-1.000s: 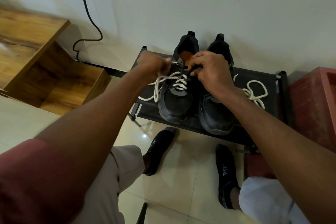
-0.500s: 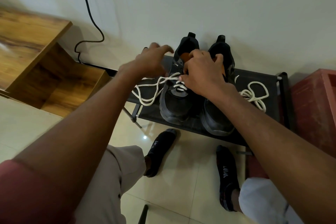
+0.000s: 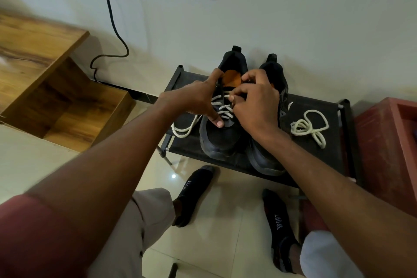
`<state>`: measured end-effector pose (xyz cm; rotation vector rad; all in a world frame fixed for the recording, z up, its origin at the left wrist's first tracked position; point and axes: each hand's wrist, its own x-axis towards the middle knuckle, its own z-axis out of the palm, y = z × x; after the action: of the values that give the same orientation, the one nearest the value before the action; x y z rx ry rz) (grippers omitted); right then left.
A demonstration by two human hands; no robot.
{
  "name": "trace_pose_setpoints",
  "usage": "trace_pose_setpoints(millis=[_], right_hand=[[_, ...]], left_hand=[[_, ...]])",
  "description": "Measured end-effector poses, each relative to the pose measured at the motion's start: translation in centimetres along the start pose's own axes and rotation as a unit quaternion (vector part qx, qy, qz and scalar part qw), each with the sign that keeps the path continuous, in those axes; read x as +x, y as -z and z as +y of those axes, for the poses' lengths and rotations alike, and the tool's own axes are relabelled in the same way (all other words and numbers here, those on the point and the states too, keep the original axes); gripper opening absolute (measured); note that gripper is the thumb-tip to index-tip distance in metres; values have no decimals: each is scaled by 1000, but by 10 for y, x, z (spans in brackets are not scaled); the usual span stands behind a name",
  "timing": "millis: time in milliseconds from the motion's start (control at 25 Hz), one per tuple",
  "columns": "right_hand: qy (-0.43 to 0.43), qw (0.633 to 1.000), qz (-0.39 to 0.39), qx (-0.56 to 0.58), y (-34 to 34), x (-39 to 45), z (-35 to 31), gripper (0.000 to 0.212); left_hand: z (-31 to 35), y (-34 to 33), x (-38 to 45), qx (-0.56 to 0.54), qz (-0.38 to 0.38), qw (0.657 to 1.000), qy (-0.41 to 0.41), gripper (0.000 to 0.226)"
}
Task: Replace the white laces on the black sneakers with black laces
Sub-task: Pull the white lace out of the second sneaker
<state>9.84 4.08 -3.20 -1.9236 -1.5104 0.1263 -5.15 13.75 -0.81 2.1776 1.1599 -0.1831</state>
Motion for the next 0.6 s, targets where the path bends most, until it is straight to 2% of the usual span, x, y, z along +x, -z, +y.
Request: trace_pose_setpoints(millis=[120, 240, 320, 400, 480, 520, 600], right_hand=[[54, 991, -14, -121, 4, -1, -4, 13], [68, 971, -110, -200, 0, 8, -12, 15], [47, 967, -152, -198, -3, 16, -17, 16], [15, 982, -117, -146, -3, 20, -17, 12], [-52, 996, -15, -77, 1, 16, -13, 8], [-71, 995, 28, -64, 3, 10, -12, 9], [-55, 992, 59, -93, 3, -2, -11, 11]], left_hand=[[0, -1, 1, -2, -6, 1000, 0, 125], [1, -1, 0, 2, -8, 1000, 3, 129], [1, -3, 1, 8, -7, 1000, 16, 132], [2, -3, 2, 12, -4, 999, 31, 138], [3, -3, 3, 19, -5, 999, 45, 142], [3, -3, 3, 21, -7, 999, 49, 143], [5, -3, 3, 26, -11, 998, 51, 144]])
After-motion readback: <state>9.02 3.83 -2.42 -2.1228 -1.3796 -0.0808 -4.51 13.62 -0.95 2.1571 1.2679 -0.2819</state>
